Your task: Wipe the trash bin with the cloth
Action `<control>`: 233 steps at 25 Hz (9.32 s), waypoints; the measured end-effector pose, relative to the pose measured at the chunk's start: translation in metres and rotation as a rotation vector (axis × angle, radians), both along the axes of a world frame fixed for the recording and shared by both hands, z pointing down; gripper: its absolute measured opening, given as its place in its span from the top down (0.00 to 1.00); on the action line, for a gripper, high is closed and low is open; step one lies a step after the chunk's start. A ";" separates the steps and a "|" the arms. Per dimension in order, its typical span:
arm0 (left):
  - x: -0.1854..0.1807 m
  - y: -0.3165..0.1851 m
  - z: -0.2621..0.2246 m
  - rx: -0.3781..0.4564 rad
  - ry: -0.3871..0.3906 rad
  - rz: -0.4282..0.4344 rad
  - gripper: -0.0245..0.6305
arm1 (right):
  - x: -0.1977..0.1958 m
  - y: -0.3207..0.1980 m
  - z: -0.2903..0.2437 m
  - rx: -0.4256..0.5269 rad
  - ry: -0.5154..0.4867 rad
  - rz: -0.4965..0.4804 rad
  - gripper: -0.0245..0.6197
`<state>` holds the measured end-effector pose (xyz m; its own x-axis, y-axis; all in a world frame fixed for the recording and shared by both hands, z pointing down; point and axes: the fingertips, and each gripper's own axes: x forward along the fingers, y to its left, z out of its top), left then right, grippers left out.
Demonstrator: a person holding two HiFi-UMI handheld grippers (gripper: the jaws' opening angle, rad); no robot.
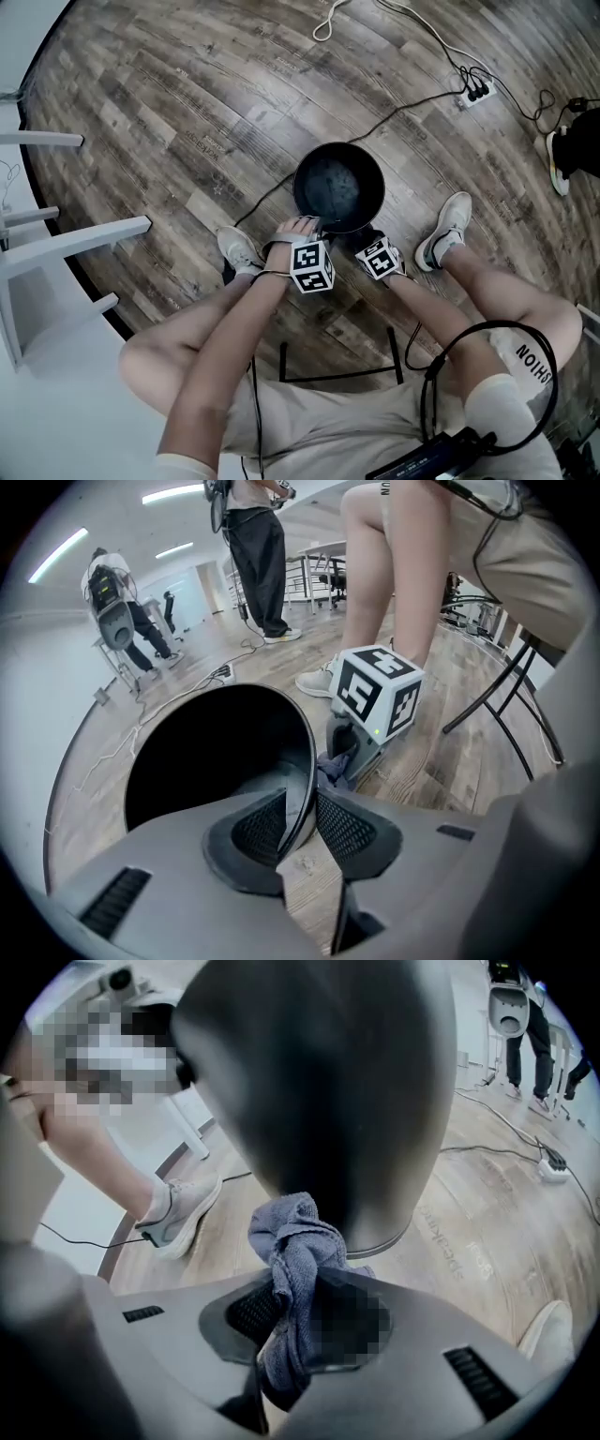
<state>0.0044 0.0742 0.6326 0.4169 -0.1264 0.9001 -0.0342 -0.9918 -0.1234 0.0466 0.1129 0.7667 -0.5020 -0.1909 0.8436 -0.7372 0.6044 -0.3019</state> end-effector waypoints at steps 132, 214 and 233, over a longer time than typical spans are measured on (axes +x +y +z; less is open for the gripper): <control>0.002 0.008 -0.010 -0.100 0.061 0.017 0.85 | 0.005 -0.032 0.010 0.167 0.083 -0.137 0.84; -0.017 -0.001 -0.007 -0.174 -0.008 0.033 0.84 | -0.013 -0.008 0.029 -0.045 0.126 -0.126 0.84; -0.037 -0.010 0.005 -0.077 -0.101 0.086 0.75 | -0.006 0.005 -0.137 0.070 -0.056 -0.139 0.84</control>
